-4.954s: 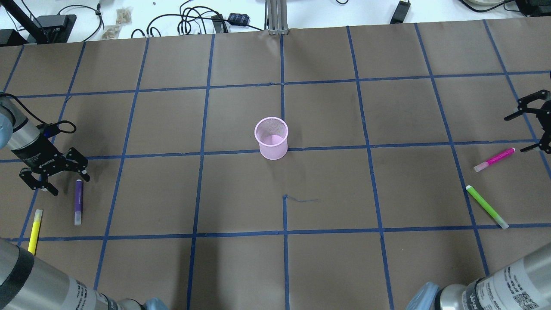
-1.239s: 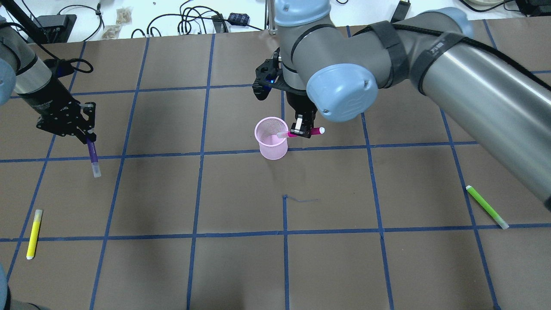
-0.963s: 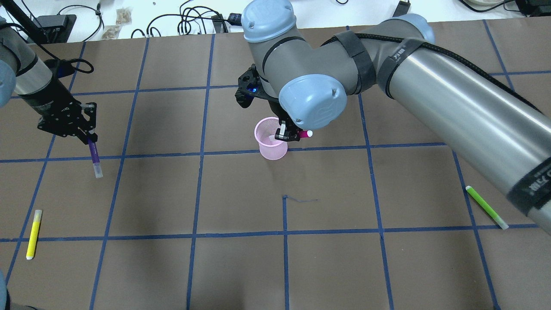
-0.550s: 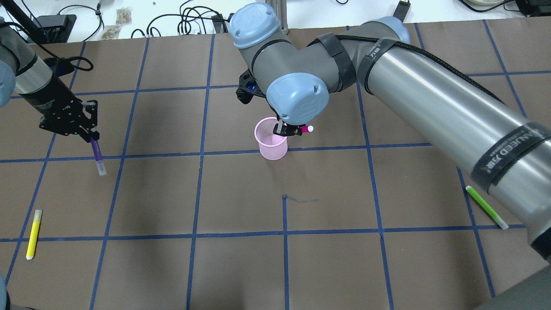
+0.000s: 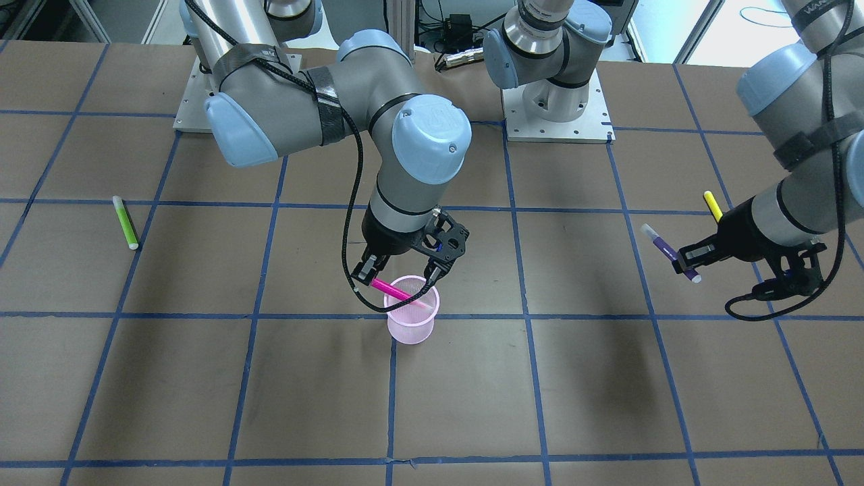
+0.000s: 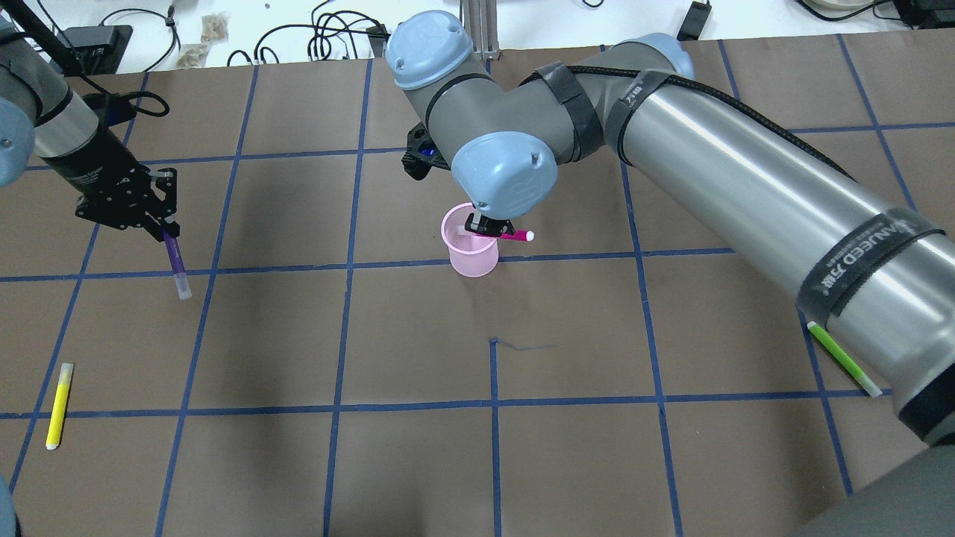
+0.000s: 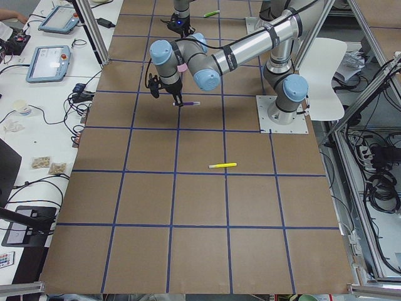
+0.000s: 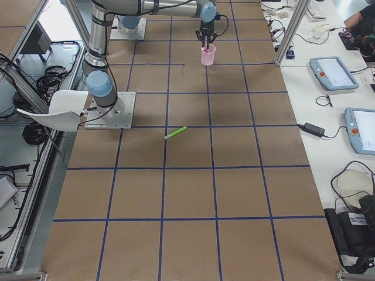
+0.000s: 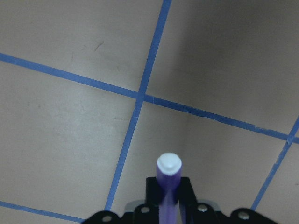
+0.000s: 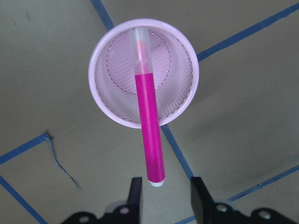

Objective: Insert purple and pink pens into pink cup

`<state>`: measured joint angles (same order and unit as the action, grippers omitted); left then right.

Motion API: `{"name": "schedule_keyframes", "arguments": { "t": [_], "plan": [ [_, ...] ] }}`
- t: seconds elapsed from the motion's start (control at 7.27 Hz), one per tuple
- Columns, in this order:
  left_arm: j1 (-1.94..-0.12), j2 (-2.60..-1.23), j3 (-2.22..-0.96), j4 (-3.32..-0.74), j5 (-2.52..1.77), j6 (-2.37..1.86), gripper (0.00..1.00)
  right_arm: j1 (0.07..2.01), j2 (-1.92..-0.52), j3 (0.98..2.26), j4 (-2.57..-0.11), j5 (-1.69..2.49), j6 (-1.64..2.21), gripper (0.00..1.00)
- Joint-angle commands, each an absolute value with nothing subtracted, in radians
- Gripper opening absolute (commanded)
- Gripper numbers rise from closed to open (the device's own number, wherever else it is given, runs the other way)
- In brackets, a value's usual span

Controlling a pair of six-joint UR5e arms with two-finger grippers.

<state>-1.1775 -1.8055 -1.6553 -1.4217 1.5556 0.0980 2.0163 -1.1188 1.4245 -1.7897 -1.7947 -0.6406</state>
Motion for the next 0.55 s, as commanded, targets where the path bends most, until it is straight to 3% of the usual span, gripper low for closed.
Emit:
{"name": "schedule_keyframes", "arguments": {
  "t": [0.0, 0.41],
  "plan": [
    [-1.196, -1.789, -1.655, -1.410, 1.557, 0.094, 0.00, 2.016, -1.114, 1.410, -1.819, -1.798, -0.641, 1.00],
    [-1.232, -1.770, -1.655, -1.410, 1.554, -0.013, 0.00, 1.895, -1.179, 1.315, -1.719, -1.787, -0.643, 1.00]
  ]
}}
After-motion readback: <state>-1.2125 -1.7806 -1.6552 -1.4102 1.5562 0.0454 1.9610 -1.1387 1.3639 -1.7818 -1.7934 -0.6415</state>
